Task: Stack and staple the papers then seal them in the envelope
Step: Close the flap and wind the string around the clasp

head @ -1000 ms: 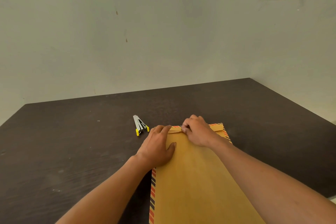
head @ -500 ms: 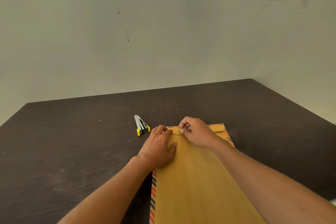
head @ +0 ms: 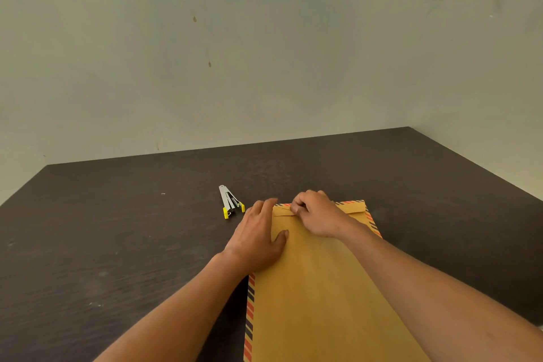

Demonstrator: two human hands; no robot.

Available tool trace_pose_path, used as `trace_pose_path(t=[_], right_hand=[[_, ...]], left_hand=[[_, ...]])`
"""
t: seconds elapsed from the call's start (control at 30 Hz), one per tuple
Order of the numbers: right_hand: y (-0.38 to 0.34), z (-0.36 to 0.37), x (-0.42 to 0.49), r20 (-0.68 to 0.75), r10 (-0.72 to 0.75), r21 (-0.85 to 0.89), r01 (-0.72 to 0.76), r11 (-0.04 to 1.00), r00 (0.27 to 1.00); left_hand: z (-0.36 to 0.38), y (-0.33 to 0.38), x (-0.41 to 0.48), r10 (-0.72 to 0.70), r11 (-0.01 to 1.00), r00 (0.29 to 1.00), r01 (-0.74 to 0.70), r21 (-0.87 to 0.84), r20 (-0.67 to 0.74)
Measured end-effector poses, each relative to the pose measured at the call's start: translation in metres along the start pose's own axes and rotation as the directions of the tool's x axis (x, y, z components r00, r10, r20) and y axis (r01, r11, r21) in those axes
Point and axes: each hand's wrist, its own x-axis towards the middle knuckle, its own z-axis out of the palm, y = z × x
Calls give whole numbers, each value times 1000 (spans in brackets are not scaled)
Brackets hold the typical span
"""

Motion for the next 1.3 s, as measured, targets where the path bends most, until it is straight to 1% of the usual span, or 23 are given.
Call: trace_pose_path(t=[0.1, 0.23, 0.3, 0.33, 0.43, 0.47, 0.53, 0.6, 0.67, 0.73, 0.87, 1.03, 1.17, 1.23, 1.3], right_hand=[[3, -7, -2, -13, 30, 206, -27, 978, 999], [5, -8, -2, -58, 59, 329, -37, 944, 997], [5, -10, -2, -57, 80, 380, -53, 924, 995], [5, -10, -3, -54, 83, 367, -57, 929, 995], [2, -13, -3, -38, 58, 231, -48, 972, 998], [1, -12, -2, -32, 46, 221, -38, 974, 998], [0, -13, -4, -2, 26, 280, -24, 960, 1000], [-2, -18, -9, 39, 15, 376, -29, 926, 999], [-2, -23, -11, 52, 20, 461, -42, 887, 998], [-2, -28, -12, 56, 32, 515, -56, 855, 998], [-3, -29, -16, 92, 18, 474, -60, 878, 996], [-6, -37, -28, 97, -27, 482, -23, 876, 995], [-7, -52, -42, 74, -60, 498, 15, 867, 995], [-6, -55, -46, 44, -36, 432, 14, 902, 998], [-5, -55, -47, 4, -8, 328, 6, 945, 1000]], left_hand=[[0, 0, 1, 11, 998, 1000, -12, 60, 7], [1, 3, 2, 38, 989, 999, -42, 139, 34], [0, 4, 3, 38, 984, 998, -47, 169, 56], [0, 5, 4, 39, 980, 997, -52, 191, 68], [-2, 7, 8, 31, 968, 994, -55, 244, 100], [-2, 8, 8, 31, 967, 994, -56, 249, 103], [-1, 7, 7, 35, 975, 995, -54, 216, 91], [2, 4, 4, 27, 992, 999, -31, 125, 34], [4, 0, 2, -3, 999, 999, 4, 40, -40], [3, -1, 2, -36, 999, 997, 36, -6, -62], [-5, -1, 10, -106, 993, 994, 105, -47, -30], [-9, 0, 19, -130, 990, 989, 127, 55, 66], [-11, 0, 21, -137, 987, 985, 127, 94, 106], [-12, 2, 21, -147, 986, 982, 136, 97, 116], [-13, 4, 21, -148, 986, 981, 136, 99, 127]])
